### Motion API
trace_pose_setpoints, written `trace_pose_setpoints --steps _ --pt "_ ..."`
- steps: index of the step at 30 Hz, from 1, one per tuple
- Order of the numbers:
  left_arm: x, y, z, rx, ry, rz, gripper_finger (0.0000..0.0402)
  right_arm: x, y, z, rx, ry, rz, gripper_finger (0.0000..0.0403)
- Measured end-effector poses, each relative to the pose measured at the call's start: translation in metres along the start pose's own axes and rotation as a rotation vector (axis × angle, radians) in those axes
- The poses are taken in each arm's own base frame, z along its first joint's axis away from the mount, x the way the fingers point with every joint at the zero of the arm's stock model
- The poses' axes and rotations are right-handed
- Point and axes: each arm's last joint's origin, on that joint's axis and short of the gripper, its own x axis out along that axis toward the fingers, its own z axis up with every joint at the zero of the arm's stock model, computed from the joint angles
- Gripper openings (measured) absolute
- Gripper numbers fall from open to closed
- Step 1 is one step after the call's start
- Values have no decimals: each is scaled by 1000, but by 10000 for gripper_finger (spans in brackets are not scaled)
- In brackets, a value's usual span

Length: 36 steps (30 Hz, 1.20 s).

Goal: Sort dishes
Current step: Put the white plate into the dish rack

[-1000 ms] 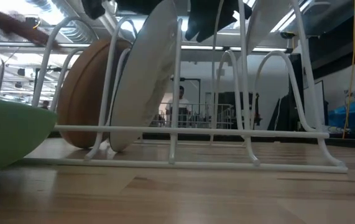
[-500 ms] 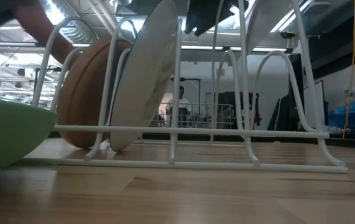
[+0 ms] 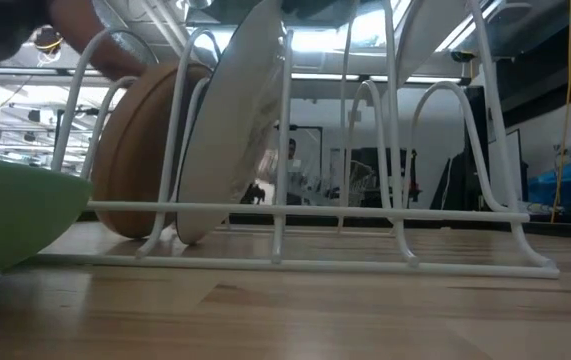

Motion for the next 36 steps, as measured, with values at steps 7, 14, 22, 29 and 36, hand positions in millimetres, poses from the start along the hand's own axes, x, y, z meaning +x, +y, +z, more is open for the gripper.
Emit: trace_pose_setpoints --steps 7,14,22,29,36 --pt "21 -26 -14 -130 148 19 66 0 3 -1 -12 43 110 169" --pt "52 -56 -26 -206 252 86 66 -1 6 -2 -82 75 205 169" --pt "96 -83 -44 -213 359 205 66 -4 10 -5 -157 98 285 169" --pt "120 -95 -57 -228 454 255 66 -29 28 -12 -205 68 346 169" --pt "130 -101 -63 -295 457 284 66 -64 50 -25 -218 14 362 169"
